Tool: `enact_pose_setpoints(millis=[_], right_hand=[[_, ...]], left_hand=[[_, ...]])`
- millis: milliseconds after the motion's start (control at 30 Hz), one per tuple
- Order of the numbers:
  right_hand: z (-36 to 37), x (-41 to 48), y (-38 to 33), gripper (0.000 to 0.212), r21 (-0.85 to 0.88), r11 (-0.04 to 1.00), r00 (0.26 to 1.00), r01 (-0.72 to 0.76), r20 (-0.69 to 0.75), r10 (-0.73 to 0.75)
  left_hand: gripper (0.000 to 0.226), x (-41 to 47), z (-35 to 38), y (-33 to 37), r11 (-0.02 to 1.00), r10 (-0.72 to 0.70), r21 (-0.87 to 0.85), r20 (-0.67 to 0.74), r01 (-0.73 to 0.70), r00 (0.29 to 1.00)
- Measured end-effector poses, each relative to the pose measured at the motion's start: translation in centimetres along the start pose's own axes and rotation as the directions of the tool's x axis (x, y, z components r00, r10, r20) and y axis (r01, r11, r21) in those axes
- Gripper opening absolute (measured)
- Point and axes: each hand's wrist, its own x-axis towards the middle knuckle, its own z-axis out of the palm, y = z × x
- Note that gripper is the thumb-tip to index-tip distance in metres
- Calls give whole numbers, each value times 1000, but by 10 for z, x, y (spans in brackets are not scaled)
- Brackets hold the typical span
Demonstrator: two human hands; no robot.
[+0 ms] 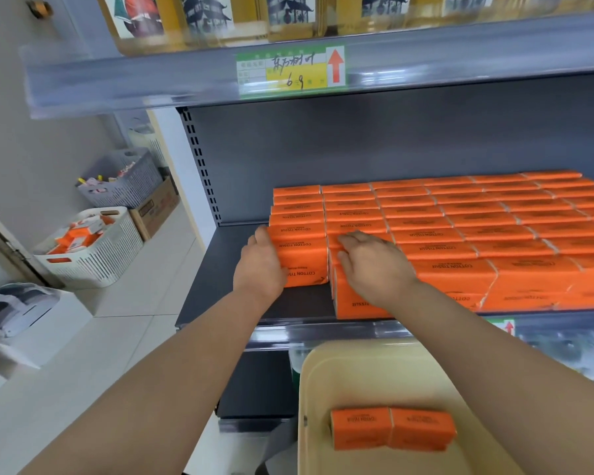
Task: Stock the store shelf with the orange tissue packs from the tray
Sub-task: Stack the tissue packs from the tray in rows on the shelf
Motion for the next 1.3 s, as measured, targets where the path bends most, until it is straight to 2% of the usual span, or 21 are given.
enact_pose_setpoints(millis=[100,233,333,433,500,633,700,833,967,1033,1133,1300], right_hand=[[-3,-14,2,38,1,1000,999,14,-39,-14],[-6,-40,6,30,6,999,989,50,-137,-49],[-4,-64,13,25,26,998,981,61,-187,-55],[1,-90,22,24,42,992,959,122,-264,-107],[7,-109,29,26,8,988,942,152,-303,-142],[24,-134,44,27,-30,990,951,139,-274,-141],[35,-143,55,28,-23,993,967,118,-225,-120],[63,-166,73,34,-41,999,999,14,47,-12],[95,-185,92,36,-59,994,954,-87,281,101],[109,-190,100,35,-70,988,925,-137,348,153],[126,-196,107,35,-68,976,884,-205,415,214],[155,-199,111,40,-127,972,881,-198,413,233]], left_hand=[[44,-12,-7,11,998,54,36,-55,-52,997],[53,-34,-15,28,990,137,60,-138,-130,981],[54,-56,-14,42,981,196,21,-133,-195,972],[44,-82,-4,54,949,306,-37,-139,-314,942],[39,-100,8,60,903,420,-23,-155,-428,894],[35,-131,40,67,817,573,-35,-73,-576,817],[36,-145,56,69,808,589,-13,59,-589,806],[45,-167,91,65,871,433,78,342,-484,834],[39,-176,119,56,941,167,156,556,-300,814],[36,-177,128,51,941,60,229,614,-250,787],[33,-176,141,42,930,-17,286,661,-231,750],[33,-179,162,29,928,-96,326,676,-181,730]])
